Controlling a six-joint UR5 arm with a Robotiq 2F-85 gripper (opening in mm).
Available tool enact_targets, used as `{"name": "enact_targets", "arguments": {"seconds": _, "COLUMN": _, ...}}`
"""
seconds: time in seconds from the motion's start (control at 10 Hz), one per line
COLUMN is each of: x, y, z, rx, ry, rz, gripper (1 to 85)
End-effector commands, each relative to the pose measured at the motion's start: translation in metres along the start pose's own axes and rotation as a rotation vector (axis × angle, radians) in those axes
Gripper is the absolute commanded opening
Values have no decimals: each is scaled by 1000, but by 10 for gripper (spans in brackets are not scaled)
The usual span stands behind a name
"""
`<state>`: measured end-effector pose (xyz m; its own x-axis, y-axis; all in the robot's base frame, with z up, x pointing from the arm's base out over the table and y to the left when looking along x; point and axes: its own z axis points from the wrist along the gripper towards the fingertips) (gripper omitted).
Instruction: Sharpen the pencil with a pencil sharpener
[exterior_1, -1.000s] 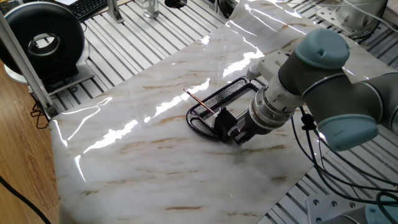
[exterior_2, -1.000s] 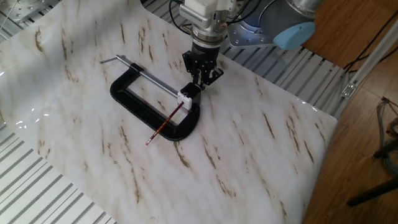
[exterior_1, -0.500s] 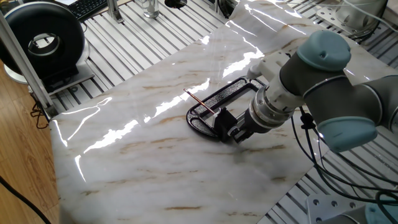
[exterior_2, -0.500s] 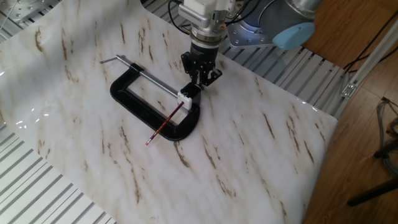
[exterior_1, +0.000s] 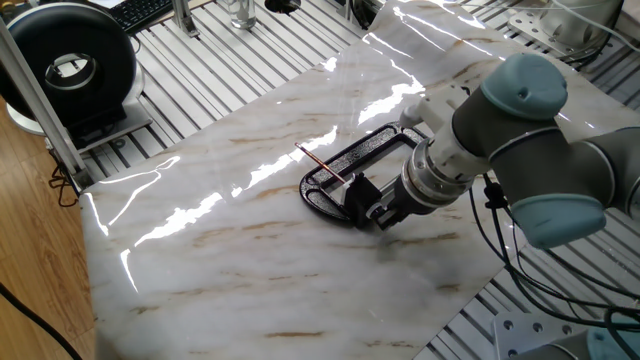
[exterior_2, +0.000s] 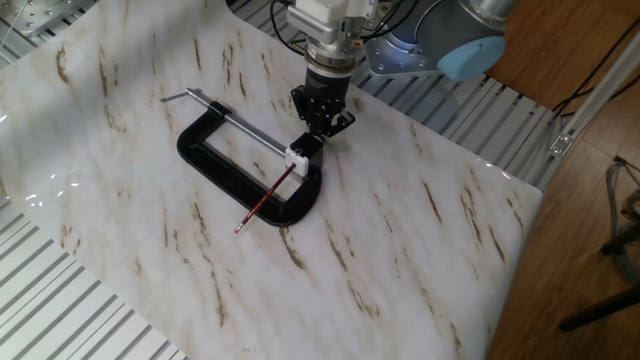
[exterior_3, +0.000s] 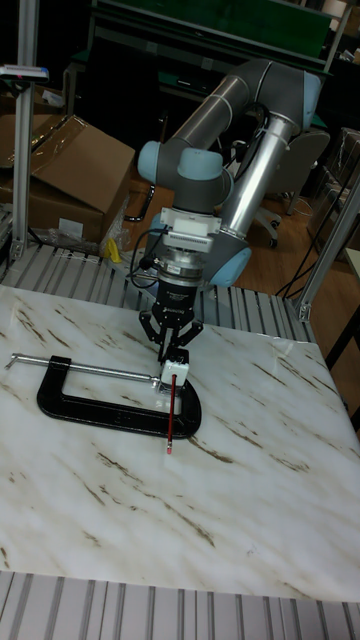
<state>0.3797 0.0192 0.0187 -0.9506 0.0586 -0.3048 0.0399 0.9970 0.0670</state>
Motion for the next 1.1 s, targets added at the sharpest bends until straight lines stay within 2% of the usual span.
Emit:
{"name": "enact_targets", "arguments": {"seconds": 0.0, "x": -3, "y": -1, "z": -1, "rx": 1, "ry": -17, "rz": 26, "gripper": 143}}
{"name": "enact_targets", "arguments": {"seconds": 0.5, "x": -2, "y": -8, "z": -2, "rx": 30, "ry": -13, "rz": 25, "gripper": 73}}
{"name": "enact_targets", "arguments": {"seconds": 0.6, "x": -5, "y": -7, "z": -2, "rx": 25, "ry": -21, "rz": 39, "gripper": 60}}
{"name": "enact_targets", "arguments": {"seconds": 1.0, "x": -3, "y": -15, "z": -7, "rx": 72, "ry": -2, "rz": 23, "gripper": 37}}
